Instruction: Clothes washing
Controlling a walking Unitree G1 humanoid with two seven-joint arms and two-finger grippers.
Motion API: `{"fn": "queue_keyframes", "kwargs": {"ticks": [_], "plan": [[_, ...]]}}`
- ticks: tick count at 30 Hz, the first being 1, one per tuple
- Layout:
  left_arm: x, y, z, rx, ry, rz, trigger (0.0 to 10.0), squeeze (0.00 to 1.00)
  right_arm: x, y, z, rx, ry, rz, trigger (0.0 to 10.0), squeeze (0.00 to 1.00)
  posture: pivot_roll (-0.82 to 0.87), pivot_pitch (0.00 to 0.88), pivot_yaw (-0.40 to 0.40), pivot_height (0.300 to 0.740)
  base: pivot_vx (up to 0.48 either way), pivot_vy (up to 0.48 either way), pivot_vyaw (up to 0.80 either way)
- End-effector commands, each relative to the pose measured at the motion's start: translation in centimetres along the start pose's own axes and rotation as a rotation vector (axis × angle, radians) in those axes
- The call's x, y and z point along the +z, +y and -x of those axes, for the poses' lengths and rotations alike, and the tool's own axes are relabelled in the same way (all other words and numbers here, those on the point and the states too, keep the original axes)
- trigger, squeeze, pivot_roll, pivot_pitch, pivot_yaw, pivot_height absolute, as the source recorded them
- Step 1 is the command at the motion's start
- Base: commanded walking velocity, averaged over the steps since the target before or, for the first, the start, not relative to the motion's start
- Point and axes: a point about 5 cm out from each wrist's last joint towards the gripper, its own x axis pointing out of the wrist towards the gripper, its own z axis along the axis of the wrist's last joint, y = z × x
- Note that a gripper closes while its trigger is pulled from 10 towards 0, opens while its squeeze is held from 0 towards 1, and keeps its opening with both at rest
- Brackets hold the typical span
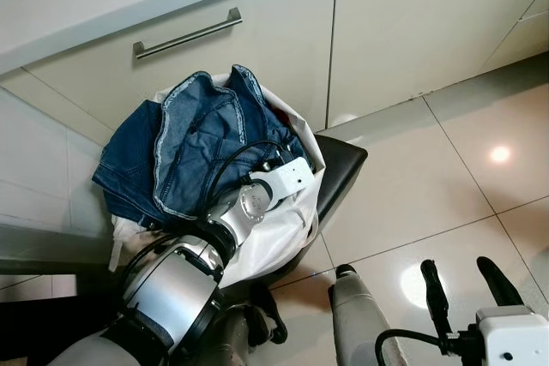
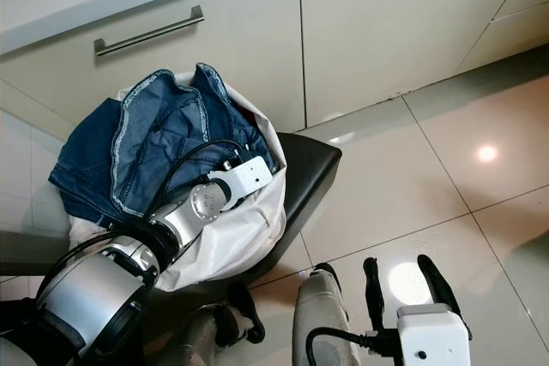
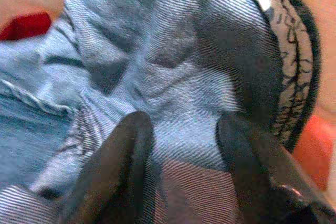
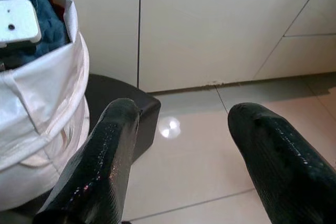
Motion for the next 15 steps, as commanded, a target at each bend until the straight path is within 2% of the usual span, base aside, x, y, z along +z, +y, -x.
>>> {"fn": "queue_keyframes", "kwargs": {"ticks": [1,6,7,8,9,10,11,12,13,14,15], "plan": [[-1.7,-1.9,0.3,-0.075,0.062,0.05,0.0,0.0,-0.1,0.1,0.3,0.004,0.026,0.004,10.0,0.0,-0.57,0.375,0.189,0.74,0.0,0.0,0.0],[-0.9,-1.2,0.1,-0.054,0.037,0.174,0.0,0.0,-0.4,0.2,0.0,0.009,0.028,0.005,10.0,0.0,-0.57,0.363,0.197,0.74,0.0,0.0,0.0],[-0.4,-0.6,0.0,-0.04,0.02,0.201,0.0,0.0,-0.4,0.2,-0.1,0.006,0.025,0.005,10.0,0.0,-0.57,0.354,0.205,0.74,0.0,0.0,0.0],[0.6,0.6,-0.1,-0.015,-0.016,0.259,0.0,0.0,-0.4,0.2,-0.2,0.003,0.021,0.006,10.0,0.0,-0.57,0.344,0.211,0.74,0.0,0.0,0.0],[0.6,0.6,-0.1,-0.015,-0.016,0.259,0.0,0.0,-0.4,0.2,-0.2,0.003,0.021,0.006,10.0,0.0,-0.57,0.344,0.211,0.74,0.0,0.0,0.0],[1.3,1.7,-0.1,0.015,-0.048,0.29,0.2,0.0,-0.5,0.2,-0.2,0.001,0.02,0.006,10.0,0.0,-0.56,0.337,0.213,0.74,0.0,0.0,0.0],[2.0,2.7,-0.1,0.038,-0.086,0.317,6.6,0.0,-0.6,0.3,-0.2,-0.001,0.021,0.006,10.0,0.0,-0.56,0.333,0.215,0.74,0.0,0.0,0.0],[3.0,4.0,0.0,0.064,-0.135,0.349,10.0,0.65,-0.7,0.3,-0.3,-0.003,0.023,0.007,10.0,0.0,-0.56,0.324,0.219,0.74,0.0,0.0,0.0],[3.8,5.1,0.1,0.089,-0.178,0.368,10.0,1.0,-0.8,0.3,-0.3,-0.004,0.024,0.007,10.0,0.0,-0.56,0.324,0.219,0.74,0.0,0.0,0.0],[4.6,6.3,0.3,0.108,-0.222,0.373,10.0,1.0,-1.0,0.3,-0.3,-0.004,0.026,0.007,10.0,0.0,-0.55,0.311,0.223,0.74,0.0,0.0,0.0],[4.6,6.3,0.3,0.108,-0.222,0.373,10.0,1.0,-1.0,0.3,-0.3,-0.004,0.026,0.007,10.0,0.0,-0.55,0.311,0.223,0.74,0.0,0.0,0.0]]}}
